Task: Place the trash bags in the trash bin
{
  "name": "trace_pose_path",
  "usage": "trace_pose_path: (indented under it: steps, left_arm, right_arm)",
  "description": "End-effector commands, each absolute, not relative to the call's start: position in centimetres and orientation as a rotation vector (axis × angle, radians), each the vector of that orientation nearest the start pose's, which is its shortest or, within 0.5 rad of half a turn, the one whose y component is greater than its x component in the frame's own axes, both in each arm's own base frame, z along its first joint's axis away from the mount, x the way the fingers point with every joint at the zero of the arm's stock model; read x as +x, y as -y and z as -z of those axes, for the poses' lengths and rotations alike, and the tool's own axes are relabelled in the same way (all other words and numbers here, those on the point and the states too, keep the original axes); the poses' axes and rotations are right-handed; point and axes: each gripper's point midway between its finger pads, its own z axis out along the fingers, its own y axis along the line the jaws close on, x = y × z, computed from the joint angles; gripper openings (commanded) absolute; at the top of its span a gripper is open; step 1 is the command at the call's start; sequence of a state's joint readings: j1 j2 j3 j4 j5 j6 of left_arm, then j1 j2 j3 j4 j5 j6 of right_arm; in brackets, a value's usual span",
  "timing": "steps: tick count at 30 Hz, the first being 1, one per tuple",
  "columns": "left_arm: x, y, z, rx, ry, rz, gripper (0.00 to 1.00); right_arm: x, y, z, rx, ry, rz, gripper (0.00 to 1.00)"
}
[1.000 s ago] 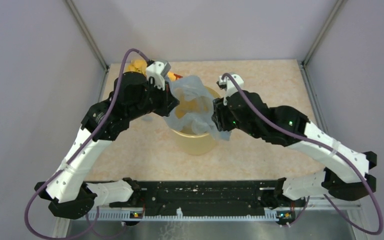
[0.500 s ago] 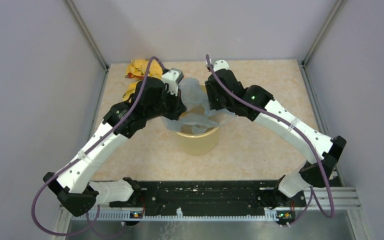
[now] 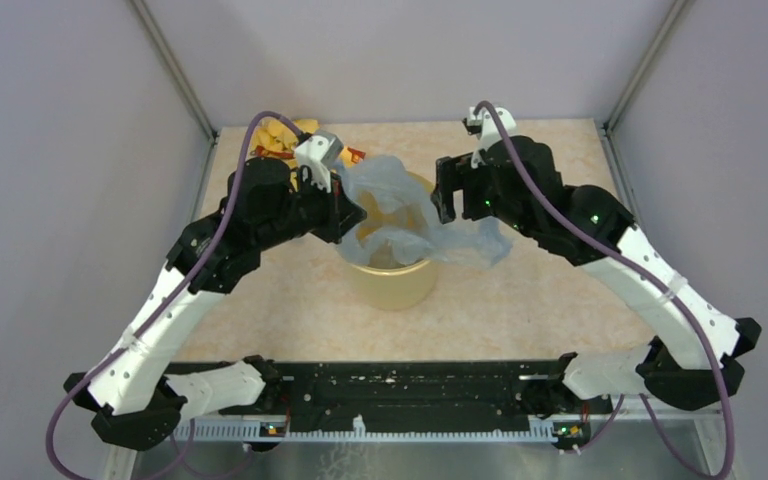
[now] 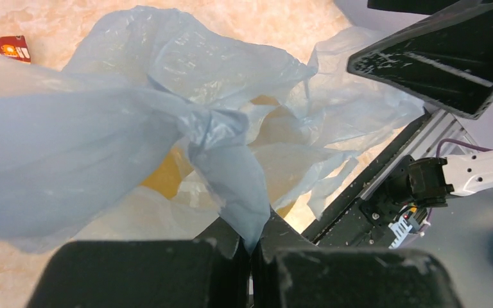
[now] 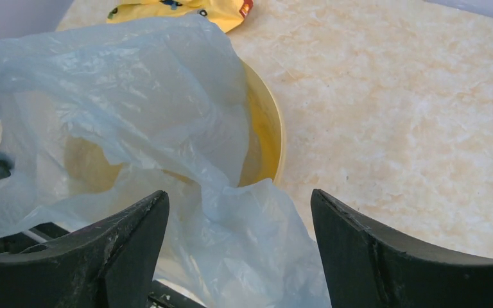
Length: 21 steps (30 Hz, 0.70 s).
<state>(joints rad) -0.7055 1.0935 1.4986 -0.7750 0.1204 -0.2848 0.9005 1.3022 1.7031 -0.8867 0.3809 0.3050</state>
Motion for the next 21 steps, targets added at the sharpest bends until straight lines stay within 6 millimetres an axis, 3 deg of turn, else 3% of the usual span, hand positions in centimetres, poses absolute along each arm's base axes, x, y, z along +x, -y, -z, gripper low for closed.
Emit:
trace_pose_path:
  steps: [1,6,9,17,21]
  left_arm:
    - [20.4,22.6,-39.2,0.506,-1.915,0.818,0.0]
    - [19.4,22.2,-38.8,0.507,-1.934,0.841,0.0]
    - [18.8,22.2,-38.2,0.518,-1.954,0.86,0.0]
    - [17.0,21.5,-35.7,0.524,-2.022,0.888,0.0]
    - [16.3,20.6,-35.2,0.5,-2.039,0.875,0.0]
  right_arm:
    - [23.9,-22.6,-38.4,-0.432,-1.987,-0.395,0.81]
    - [23.0,-20.4,-36.7,-0.441,-2.048,-0.301,0.8]
    - [22.7,-20.7,-36.5,-0.462,-2.042,-0.329,0.81]
    - [23.6,-26.0,-39.2,-0.639,-1.883,-0.374,0.8]
    - [25.0,-28.9,-39.4,-0.724,-1.841,-0.357,0.8]
